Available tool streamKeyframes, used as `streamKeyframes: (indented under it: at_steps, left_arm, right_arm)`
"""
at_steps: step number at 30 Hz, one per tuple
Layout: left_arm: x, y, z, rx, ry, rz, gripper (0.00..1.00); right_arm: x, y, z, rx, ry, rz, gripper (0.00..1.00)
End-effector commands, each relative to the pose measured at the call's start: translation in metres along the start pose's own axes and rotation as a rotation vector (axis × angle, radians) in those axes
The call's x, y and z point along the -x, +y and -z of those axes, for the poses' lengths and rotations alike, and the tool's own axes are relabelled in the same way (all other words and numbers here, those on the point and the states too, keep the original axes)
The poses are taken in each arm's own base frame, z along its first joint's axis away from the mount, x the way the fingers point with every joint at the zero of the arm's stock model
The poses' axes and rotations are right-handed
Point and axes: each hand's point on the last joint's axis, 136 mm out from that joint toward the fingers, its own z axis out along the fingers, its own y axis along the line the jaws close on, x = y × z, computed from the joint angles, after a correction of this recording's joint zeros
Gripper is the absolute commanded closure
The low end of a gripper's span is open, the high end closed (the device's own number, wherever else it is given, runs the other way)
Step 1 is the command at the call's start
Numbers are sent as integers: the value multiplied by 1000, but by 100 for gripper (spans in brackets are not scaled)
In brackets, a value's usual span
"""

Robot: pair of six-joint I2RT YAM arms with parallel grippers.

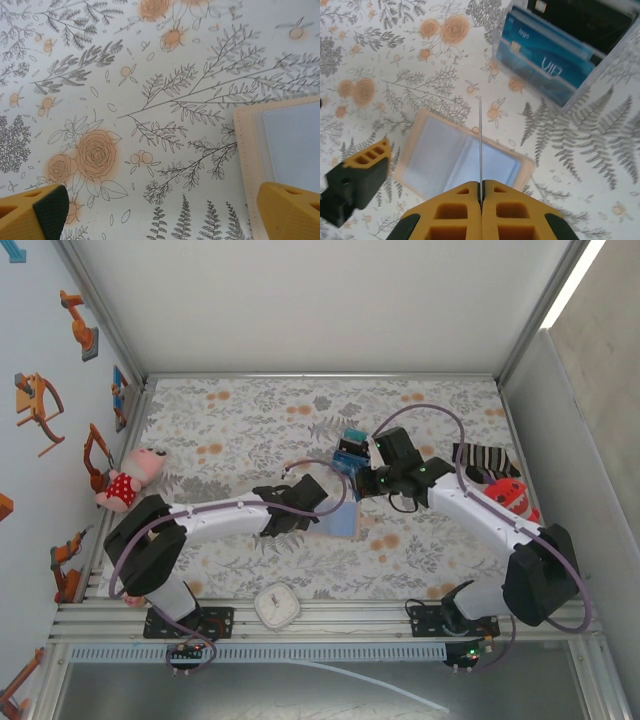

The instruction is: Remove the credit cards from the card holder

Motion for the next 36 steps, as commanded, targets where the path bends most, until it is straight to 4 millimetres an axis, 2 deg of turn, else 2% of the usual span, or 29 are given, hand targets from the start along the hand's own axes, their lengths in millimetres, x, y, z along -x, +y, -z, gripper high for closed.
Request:
streamKeyframes:
  at_steps: [1, 7, 12, 15, 22, 36]
  left_arm:
    - [5, -4, 5, -49, -13, 57, 3]
    - [3, -22, -7, -119, 25, 87, 3]
    - [-5, -27, -20, -119, 67, 72, 3]
    - [-10, -26, -27, -106, 87, 69, 3]
    - [-19, -16, -34, -64, 114, 87, 3]
    - [-23, -25, -43, -74, 143, 66, 3]
  right_arm:
    - [12, -7, 3, -24, 13, 148, 100]
    - [28, -6, -7, 34, 42, 314, 100]
    - [42, -6, -16, 77, 60, 401, 100]
    - [47, -6, -23, 101, 74, 450, 100]
    - [59, -20, -35, 103, 86, 484, 100]
    - [64, -42, -53, 58, 120, 612, 100]
